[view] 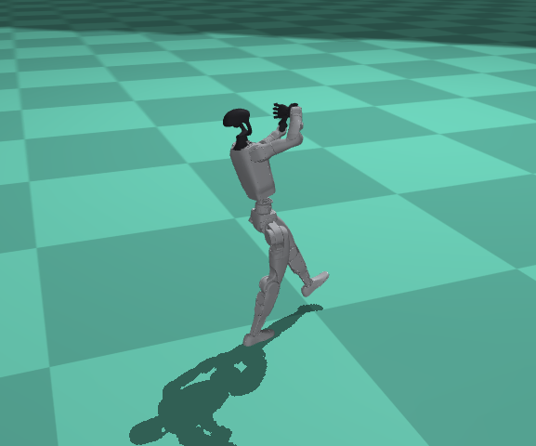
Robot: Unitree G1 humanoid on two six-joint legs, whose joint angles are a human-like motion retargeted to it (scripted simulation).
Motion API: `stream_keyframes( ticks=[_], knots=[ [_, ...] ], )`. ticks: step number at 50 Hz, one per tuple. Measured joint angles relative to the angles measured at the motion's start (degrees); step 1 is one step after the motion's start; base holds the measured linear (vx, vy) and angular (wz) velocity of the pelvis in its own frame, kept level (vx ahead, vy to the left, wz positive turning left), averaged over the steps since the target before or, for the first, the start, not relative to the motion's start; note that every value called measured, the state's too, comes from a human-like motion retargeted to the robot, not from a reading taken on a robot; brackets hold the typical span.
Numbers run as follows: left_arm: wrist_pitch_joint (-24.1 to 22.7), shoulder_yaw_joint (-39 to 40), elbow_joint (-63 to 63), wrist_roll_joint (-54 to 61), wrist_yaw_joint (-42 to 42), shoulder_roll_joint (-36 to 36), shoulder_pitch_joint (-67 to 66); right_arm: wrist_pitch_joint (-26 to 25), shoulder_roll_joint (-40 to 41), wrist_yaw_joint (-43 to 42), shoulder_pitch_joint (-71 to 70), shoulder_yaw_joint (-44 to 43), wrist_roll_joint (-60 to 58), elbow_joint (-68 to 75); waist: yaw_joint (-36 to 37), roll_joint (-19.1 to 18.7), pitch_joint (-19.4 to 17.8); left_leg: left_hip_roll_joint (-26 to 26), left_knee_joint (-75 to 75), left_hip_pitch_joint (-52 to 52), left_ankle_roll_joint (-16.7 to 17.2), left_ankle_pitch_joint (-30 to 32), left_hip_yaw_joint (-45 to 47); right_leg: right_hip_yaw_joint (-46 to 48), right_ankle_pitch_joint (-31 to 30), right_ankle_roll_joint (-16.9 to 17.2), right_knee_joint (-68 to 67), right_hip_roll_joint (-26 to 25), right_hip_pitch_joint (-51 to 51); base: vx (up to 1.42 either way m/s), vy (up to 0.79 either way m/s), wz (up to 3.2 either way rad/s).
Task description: Kungfu
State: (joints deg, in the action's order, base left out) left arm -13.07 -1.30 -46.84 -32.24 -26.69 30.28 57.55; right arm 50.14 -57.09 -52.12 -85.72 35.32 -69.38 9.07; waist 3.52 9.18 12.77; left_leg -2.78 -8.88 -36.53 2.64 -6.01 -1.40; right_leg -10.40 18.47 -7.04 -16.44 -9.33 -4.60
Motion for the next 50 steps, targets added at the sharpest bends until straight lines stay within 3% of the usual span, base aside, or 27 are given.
stream_keyframes(
  ticks=[3, 5, 7, 10, 12, 15, 19, 22, 25, 28, 31, 35, 40, 45, 50],
  knots=[
    [3.94, -1.84, 6.13, -0.03, -2.95, 1.46, 7.02, -0.05, 2.92, 0.63, -1.04, 0.59, 1.07, -0.69, 1.94, -1.02, 1.09, 1.00, -3.09, 3.74, 0.91, -0.15, -4.05, -2.03, -1.34, 2.39, -1.29, 1.65, -2.62, 0.80, 0.31, -1.81],
    [6.49, -2.67, 9.07, -0.21, -1.69, 2.14, 11.08, -0.42, 4.38, 0.69, -1.48, 0.46, 0.71, -1.40, 2.60, -2.16, 2.14, 0.75, -1.98, 6.69, 2.03, 6.99, -3.08, -4.21, -3.45, 5.23, -2.60, 2.10, -3.94, 0.80, 0.31, -1.67],
    [3.94, -3.86, 11.26, 0.68, 1.14, 2.44, 14.36, -3.16, 5.09, 0.89, -1.29, -0.02, 0.52, -2.50, 0.23, -2.33, 5.17, 1.37, -5.75, 3.66, 3.37, 13.47, -2.47, -5.25, -6.98, 9.77, -3.49, 3.22, -2.51, 0.71, 0.26, -1.04],
    [0.92, -5.44, 13.25, 3.77, -0.31, 1.84, 16.63, -10.36, 5.91, -1.66, -0.20, -1.14, -2.19, -4.82, -1.55, -2.61, 6.78, 1.27, -11.63, 2.03, 1.18, 10.13, 3.28, -7.83, -13.48, 18.63, -4.29, 6.35, -1.56, 0.61, 0.22, -0.98],
    [2.26, -5.88, 15.10, 3.79, 2.23, 1.60, 16.52, -13.82, 6.35, -3.84, 1.90, -3.57, -4.18, -5.58, -2.38, -4.70, 6.31, -3.91, -15.08, 3.14, 2.07, 5.79, 4.74, -4.89, -17.23, 22.04, -3.40, 4.32, -2.10, 0.32, -0.29, -1.23],
    [5.83, -5.74, 16.23, 3.55, 5.03, 2.41, 15.34, -16.36, 8.07, -5.23, 4.70, -6.68, -4.61, -6.00, -0.99, -6.40, 5.80, -10.63, -16.03, 4.95, 4.65, 2.98, 6.33, 2.76, -19.39, 22.04, -7.64, 3.72, 2.62, 0.18, -0.33, -2.57],
    [11.49, -5.44, 14.23, 4.35, 15.42, 3.22, 15.02, -17.80, 9.69, -7.54, 6.75, -7.53, -7.45, -4.45, -1.10, -9.30, 6.36, -15.23, -10.61, 8.81, 2.94, 3.19, 17.41, 14.97, -20.49, 22.04, -11.21, 11.69, 13.20, -0.20, 0.30, -2.80],
    [15.61, -5.11, 12.97, 4.02, 24.18, 3.17, 14.82, -16.89, 9.67, -7.82, 6.91, -6.23, -9.85, -3.18, -2.81, -8.42, 6.73, -14.67, -8.65, 10.37, 2.11, 2.58, 24.45, 24.33, -24.50, 22.04, -5.89, 17.32, 18.65, -0.28, 0.08, -2.20],
    [17.98, -6.03, 12.48, -0.83, 30.05, 2.93, 14.01, -15.59, 9.57, -6.89, 6.64, -2.83, -10.68, -1.91, -3.54, -6.05, 6.21, -8.22, -4.13, 17.05, -0.18, 1.22, 33.67, 28.80, -23.92, 22.04, -5.47, 27.28, 19.96, -0.07, 0.33, -2.03],
    [16.14, -7.06, 10.53, -9.15, 31.66, 2.85, 12.28, -15.42, 10.12, -3.45, 7.29, -0.60, -9.56, -0.20, -6.77, -6.05, 4.75, -5.98, -1.75, 21.62, 0.10, 0.87, 37.94, 33.71, -20.79, 18.28, -3.28, 31.11, 19.11, -0.15, -0.05, -1.53],
    [14.06, -8.68, 8.56, -16.92, 34.71, 4.59, 10.25, -14.77, 12.41, -0.08, 9.90, -1.38, -7.17, 1.62, -8.80, -7.02, 3.91, -5.86, -0.70, 24.03, 1.33, 1.37, 41.70, 34.92, -19.45, 17.52, -1.17, 32.09, 20.11, -0.27, -0.23, -1.75],
    [13.19, -12.21, 5.81, -24.28, 43.72, 5.88, 6.22, -15.30, 19.60, 3.36, 17.12, -5.55, -5.72, 7.35, -10.09, -8.96, 1.81, -6.47, -0.68, 26.64, 3.45, 3.33, 44.22, 28.75, -19.06, 17.67, -2.24, 32.01, 24.91, -0.28, -0.14, -1.89],
    [10.20, -15.93, 3.87, -39.56, 60.04, 7.31, -2.69, -9.67, 33.16, 5.90, 26.61, -10.29, -6.71, 18.55, -11.89, -12.52, -0.66, -6.91, -0.30, 29.86, 7.10, 6.68, 42.43, 23.00, -16.99, 15.43, -4.30, 29.08, 31.12, -0.37, -0.22, -1.96],
    [2.64, -14.90, 1.82, -53.22, 67.22, 7.83, -15.19, -2.44, 42.13, 3.15, 33.21, -8.03, -9.04, 28.54, -9.39, -14.60, -3.58, -5.82, -1.06, 32.27, 10.02, 8.99, 33.25, 9.80, -16.42, 12.78, -5.45, 21.15, 40.22, -0.34, -0.15, -2.86],
    [2.05, -18.06, -5.18, -52.88, 74.40, 3.99, -25.97, -1.20, 47.28, 1.20, 39.78, -2.29, -11.27, 37.18, -6.19, -18.37, -8.38, -2.46, -0.93, 34.08, 11.22, 6.37, 16.40, -2.70, -18.83, 13.79, -4.06, 10.41, 47.98, -0.27, -0.09, -3.18]
  ],
)
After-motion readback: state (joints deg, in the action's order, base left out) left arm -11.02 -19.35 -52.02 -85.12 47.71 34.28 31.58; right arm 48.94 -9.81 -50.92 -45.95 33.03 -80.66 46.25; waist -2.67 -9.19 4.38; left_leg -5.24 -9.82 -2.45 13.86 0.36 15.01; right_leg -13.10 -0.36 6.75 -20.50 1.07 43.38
